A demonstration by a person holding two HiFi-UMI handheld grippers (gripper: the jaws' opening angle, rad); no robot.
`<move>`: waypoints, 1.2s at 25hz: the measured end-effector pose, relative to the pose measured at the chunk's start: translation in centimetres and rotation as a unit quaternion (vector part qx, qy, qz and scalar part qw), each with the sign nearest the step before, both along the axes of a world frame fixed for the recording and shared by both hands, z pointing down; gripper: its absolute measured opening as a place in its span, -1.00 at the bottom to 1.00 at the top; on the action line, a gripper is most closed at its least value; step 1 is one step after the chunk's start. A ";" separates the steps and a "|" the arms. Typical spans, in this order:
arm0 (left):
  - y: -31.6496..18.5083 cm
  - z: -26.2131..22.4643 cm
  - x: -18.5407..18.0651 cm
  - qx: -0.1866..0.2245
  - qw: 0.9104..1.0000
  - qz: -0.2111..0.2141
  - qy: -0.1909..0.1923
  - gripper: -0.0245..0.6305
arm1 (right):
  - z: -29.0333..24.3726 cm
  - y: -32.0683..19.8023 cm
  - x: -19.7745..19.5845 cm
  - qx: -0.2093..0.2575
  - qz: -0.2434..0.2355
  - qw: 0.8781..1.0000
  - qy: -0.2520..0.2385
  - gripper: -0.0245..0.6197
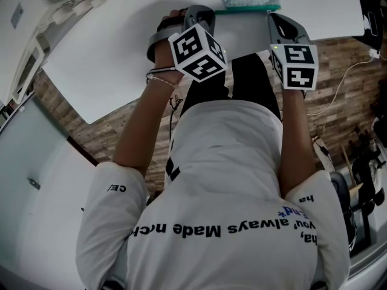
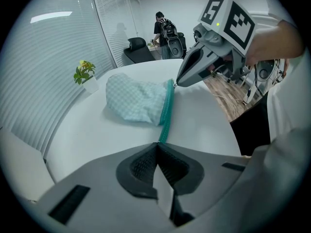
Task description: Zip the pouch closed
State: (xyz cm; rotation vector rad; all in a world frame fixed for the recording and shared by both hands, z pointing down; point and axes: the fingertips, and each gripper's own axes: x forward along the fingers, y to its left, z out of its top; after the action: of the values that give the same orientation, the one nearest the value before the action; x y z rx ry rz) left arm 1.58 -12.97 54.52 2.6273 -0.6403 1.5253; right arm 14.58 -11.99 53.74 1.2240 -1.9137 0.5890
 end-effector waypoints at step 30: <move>0.1 -0.4 -0.4 -0.028 0.999 -0.030 0.018 -0.86 | -2.1 -0.7 2.4 0.019 -0.006 0.999 -0.026 -0.82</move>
State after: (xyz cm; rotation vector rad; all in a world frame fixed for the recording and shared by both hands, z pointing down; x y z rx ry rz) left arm 1.14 -12.84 54.11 2.5650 -0.6583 1.4543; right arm 17.02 -12.73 51.60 1.2304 -1.9822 0.5852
